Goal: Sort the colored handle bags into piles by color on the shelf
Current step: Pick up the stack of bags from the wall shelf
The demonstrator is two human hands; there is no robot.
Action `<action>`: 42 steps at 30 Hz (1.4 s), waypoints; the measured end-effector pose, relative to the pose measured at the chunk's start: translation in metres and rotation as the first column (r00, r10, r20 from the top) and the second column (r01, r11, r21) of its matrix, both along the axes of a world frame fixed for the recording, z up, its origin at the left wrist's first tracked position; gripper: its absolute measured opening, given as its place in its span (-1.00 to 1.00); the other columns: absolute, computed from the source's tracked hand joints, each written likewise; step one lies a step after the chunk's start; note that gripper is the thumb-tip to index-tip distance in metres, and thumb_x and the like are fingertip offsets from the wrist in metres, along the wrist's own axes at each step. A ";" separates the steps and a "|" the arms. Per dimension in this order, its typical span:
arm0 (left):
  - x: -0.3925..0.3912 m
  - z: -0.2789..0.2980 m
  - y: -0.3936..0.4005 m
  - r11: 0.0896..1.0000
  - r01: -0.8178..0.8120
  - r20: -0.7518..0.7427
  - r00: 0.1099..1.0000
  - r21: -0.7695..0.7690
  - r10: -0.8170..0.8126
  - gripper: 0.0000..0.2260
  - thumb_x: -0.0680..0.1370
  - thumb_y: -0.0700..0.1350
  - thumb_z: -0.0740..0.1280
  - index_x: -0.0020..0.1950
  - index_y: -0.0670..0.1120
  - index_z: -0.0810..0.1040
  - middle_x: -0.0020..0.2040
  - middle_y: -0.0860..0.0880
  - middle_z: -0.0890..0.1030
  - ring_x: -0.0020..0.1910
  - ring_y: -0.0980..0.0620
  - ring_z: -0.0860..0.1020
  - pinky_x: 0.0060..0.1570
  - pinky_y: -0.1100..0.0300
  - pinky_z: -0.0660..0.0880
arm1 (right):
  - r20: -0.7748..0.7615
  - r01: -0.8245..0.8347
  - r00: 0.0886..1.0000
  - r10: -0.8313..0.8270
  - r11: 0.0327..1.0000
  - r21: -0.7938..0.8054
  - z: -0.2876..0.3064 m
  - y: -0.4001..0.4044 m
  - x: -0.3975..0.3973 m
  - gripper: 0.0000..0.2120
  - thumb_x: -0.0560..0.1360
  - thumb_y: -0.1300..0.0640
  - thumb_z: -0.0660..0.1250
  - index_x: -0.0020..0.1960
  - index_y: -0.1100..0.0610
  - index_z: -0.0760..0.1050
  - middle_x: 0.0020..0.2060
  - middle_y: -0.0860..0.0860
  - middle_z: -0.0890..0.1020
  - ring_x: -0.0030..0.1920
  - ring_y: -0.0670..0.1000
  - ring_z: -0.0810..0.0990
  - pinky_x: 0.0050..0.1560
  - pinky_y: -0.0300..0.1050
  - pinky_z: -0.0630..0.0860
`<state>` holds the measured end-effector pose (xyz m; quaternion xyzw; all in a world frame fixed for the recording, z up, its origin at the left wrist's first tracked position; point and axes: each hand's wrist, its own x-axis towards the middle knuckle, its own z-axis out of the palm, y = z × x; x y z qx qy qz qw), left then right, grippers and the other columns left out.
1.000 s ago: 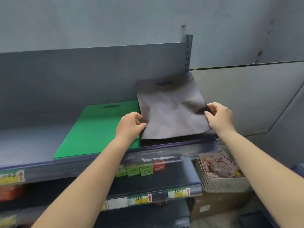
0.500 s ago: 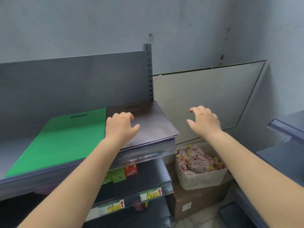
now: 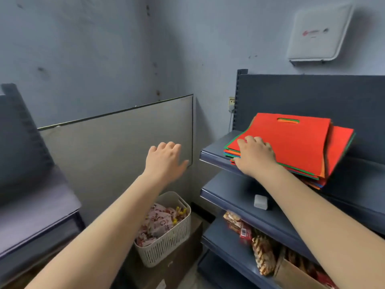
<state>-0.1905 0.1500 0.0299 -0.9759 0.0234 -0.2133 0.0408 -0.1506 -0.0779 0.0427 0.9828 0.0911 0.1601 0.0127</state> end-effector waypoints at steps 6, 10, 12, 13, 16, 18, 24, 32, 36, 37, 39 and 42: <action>0.052 0.001 -0.082 0.979 0.204 -0.015 0.979 0.006 -0.204 -0.59 0.58 0.18 0.15 0.34 -0.01 0.38 0.31 0.01 0.46 0.29 -0.05 0.40 0.20 0.08 0.29 | -0.035 0.188 0.982 -0.188 0.982 0.012 -0.007 -0.080 0.005 -0.55 0.57 -0.09 0.18 0.36 0.13 0.32 0.32 0.11 0.38 0.33 0.18 0.32 0.26 0.05 0.30; 0.085 -0.008 -0.117 0.952 0.307 -0.060 0.950 -0.010 -0.307 -0.58 0.59 0.17 0.14 0.37 -0.01 0.36 0.32 0.02 0.45 0.31 -0.05 0.38 0.20 0.07 0.28 | -0.057 0.295 0.955 -0.291 0.953 0.074 -0.014 -0.113 0.007 -0.54 0.59 -0.13 0.12 0.36 0.15 0.34 0.28 0.11 0.42 0.30 0.17 0.36 0.26 0.05 0.32; 0.100 -0.013 -0.131 0.934 0.358 -0.085 0.930 -0.011 -0.357 -0.59 0.59 0.16 0.14 0.35 -0.02 0.37 0.31 0.01 0.45 0.31 -0.06 0.38 0.19 0.07 0.28 | -0.063 0.354 0.935 -0.350 0.930 0.093 -0.018 -0.126 0.009 -0.54 0.60 -0.14 0.10 0.33 0.17 0.36 0.26 0.12 0.43 0.28 0.17 0.37 0.24 0.06 0.34; 0.108 -0.016 -0.137 0.925 0.381 -0.098 0.920 -0.017 -0.380 -0.60 0.59 0.16 0.14 0.34 -0.03 0.39 0.31 0.00 0.46 0.30 -0.06 0.38 0.18 0.07 0.29 | -0.069 0.389 0.921 -0.384 0.916 0.096 -0.019 -0.132 0.011 -0.53 0.60 -0.14 0.11 0.32 0.18 0.37 0.25 0.12 0.44 0.27 0.17 0.38 0.23 0.06 0.34; 0.128 -0.024 -0.154 0.895 0.443 -0.133 0.885 -0.051 -0.446 -0.61 0.60 0.17 0.11 0.27 -0.05 0.43 0.28 -0.01 0.48 0.30 -0.07 0.37 0.19 0.07 0.28 | -0.098 0.499 0.865 -0.491 0.862 0.090 -0.023 -0.149 0.015 -0.49 0.58 -0.18 0.13 0.28 0.21 0.42 0.22 0.13 0.45 0.26 0.17 0.39 0.21 0.05 0.35; 0.139 -0.030 -0.165 0.870 0.488 -0.141 0.858 -0.074 -0.494 -0.60 0.60 0.18 0.10 0.28 -0.04 0.43 0.30 0.00 0.47 0.31 -0.06 0.36 0.23 0.08 0.26 | -0.135 0.571 0.820 -0.557 0.813 0.116 -0.024 -0.159 0.019 -0.46 0.56 -0.23 0.14 0.24 0.21 0.46 0.18 0.14 0.47 0.23 0.17 0.42 0.17 0.04 0.38; 0.158 -0.036 -0.187 0.786 0.603 -0.105 0.780 -0.133 -0.617 -0.57 0.61 0.19 0.09 0.35 -0.02 0.42 0.33 0.01 0.48 0.32 -0.05 0.38 0.25 0.11 0.24 | -0.238 0.624 0.779 -0.580 0.685 0.376 -0.029 -0.179 0.030 -0.60 0.52 -0.20 0.26 -0.12 0.17 0.45 -0.12 0.09 0.56 -0.08 0.13 0.56 -0.18 -0.07 0.48; 0.169 -0.035 -0.204 0.721 0.671 -0.120 0.712 -0.171 -0.692 -0.55 0.60 0.18 0.11 0.40 -0.01 0.38 0.41 0.00 0.41 0.38 -0.03 0.34 0.33 0.12 0.22 | -0.154 0.531 0.782 -0.603 0.517 0.671 -0.030 -0.198 0.034 -0.82 0.51 0.10 0.36 -0.09 0.20 0.43 -0.04 0.11 0.56 -0.05 0.10 0.48 -0.13 -0.12 0.37; 0.179 -0.031 -0.195 0.785 0.593 -0.083 0.786 -0.180 -0.613 -0.60 0.59 0.18 0.14 0.32 0.00 0.45 0.32 0.03 0.49 0.31 -0.05 0.40 0.21 0.09 0.28 | -0.004 0.444 0.743 -0.669 0.489 0.751 -0.029 -0.212 0.029 -0.93 0.53 0.23 0.29 0.00 0.19 0.43 0.00 0.18 0.58 -0.09 0.09 0.44 -0.14 -0.13 0.35; 0.182 -0.031 -0.189 0.819 0.546 -0.079 0.822 -0.173 -0.565 -0.61 0.58 0.18 0.15 0.30 0.01 0.46 0.29 0.03 0.50 0.29 -0.05 0.41 0.19 0.08 0.29 | 0.003 0.426 0.729 -0.685 0.456 0.781 -0.029 -0.215 0.027 -0.88 0.53 0.24 0.29 0.06 0.21 0.44 0.01 0.19 0.58 -0.09 0.08 0.44 -0.15 -0.13 0.36; 0.188 -0.030 -0.175 0.882 0.429 -0.086 0.888 -0.192 -0.451 -0.60 0.57 0.20 0.16 0.27 0.00 0.48 0.26 0.00 0.52 0.27 -0.07 0.42 0.17 0.07 0.31 | -0.040 0.408 0.720 -0.693 0.376 0.832 -0.028 -0.221 0.023 -0.74 0.52 0.22 0.31 0.19 0.25 0.45 0.09 0.20 0.58 -0.03 0.11 0.50 -0.11 -0.11 0.40; 0.195 -0.029 -0.156 0.921 0.234 -0.142 0.947 -0.312 -0.289 -0.55 0.52 0.24 0.22 0.21 -0.06 0.50 0.21 -0.07 0.53 0.22 -0.13 0.45 0.12 0.03 0.35 | -0.206 0.425 0.765 -0.610 0.238 0.873 -0.029 -0.221 0.022 -0.65 0.47 0.13 0.42 0.15 0.35 0.54 0.14 0.23 0.59 0.12 0.22 0.56 0.06 0.05 0.49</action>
